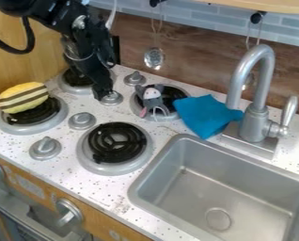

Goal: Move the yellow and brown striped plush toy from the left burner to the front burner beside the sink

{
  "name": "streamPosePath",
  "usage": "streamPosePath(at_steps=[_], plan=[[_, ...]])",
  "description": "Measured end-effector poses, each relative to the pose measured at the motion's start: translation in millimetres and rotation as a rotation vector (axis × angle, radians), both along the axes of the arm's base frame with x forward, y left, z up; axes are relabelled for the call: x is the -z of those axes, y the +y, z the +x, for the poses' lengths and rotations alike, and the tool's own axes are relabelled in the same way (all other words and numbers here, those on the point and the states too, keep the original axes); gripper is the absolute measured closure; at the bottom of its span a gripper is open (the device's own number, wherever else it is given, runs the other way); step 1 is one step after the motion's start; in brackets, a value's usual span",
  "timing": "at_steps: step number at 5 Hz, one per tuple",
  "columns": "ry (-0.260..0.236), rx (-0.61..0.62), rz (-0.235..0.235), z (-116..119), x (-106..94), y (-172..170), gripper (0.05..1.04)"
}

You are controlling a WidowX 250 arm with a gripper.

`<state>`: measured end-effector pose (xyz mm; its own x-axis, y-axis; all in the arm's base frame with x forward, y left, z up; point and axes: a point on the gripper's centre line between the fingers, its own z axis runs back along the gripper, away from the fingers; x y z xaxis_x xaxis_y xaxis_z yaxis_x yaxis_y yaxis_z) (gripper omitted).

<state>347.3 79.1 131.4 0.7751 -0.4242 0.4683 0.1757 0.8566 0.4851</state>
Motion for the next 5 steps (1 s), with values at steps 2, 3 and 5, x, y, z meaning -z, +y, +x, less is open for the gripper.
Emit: streamPosePath(at_steps=[2,3,5], plan=[[0.042,-0.093,0.004,-15.0,11.8,40.8,0.082],[0.046,-0.133,-0.026,-24.4,8.6,70.6,0.082],[0.014,-0.297,-0.047,-54.1,-0.4,145.2,0.082]])
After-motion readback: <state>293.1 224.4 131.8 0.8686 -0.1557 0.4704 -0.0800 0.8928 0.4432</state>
